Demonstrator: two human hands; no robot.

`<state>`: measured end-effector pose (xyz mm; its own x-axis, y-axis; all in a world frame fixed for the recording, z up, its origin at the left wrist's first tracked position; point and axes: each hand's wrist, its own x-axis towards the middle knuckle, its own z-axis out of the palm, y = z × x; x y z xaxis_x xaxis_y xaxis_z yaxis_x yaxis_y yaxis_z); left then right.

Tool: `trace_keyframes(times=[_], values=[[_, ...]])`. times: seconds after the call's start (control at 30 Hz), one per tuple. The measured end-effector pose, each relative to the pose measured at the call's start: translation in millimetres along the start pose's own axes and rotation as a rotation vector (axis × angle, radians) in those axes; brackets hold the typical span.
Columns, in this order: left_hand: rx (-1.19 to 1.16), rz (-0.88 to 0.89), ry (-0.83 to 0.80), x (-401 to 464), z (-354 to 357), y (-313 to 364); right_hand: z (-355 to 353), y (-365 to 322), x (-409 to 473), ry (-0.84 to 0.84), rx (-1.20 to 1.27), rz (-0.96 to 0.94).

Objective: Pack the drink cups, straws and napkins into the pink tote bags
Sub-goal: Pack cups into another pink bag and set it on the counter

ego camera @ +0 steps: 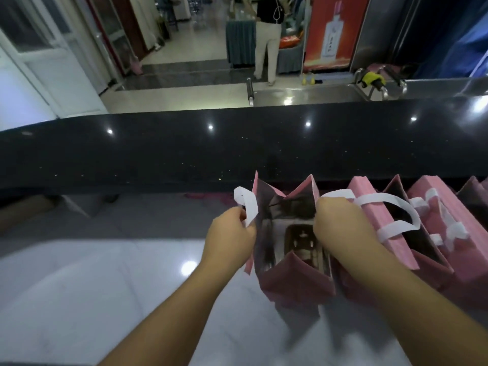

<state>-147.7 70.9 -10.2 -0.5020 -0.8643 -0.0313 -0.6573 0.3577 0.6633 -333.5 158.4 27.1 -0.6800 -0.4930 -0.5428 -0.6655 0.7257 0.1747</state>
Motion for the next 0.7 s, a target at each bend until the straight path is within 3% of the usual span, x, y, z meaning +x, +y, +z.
trace_keyframes(times=[0.13, 0.27, 0.7], values=[[-0.061, -0.046, 0.080, -29.1, -48.8, -35.6, -0.7, -37.8, -28.1, 0.165, 0.032, -0.115], [-0.081, -0.113, 0.180, -71.9, -103.5, -89.7, 25.2, -95.9, -74.8, 0.520, 0.238, -0.303], [-0.092, -0.442, 0.637, -324.7, -285.9, -301.2, 106.9, -367.6, -303.9, 0.529, 0.112, -0.881]])
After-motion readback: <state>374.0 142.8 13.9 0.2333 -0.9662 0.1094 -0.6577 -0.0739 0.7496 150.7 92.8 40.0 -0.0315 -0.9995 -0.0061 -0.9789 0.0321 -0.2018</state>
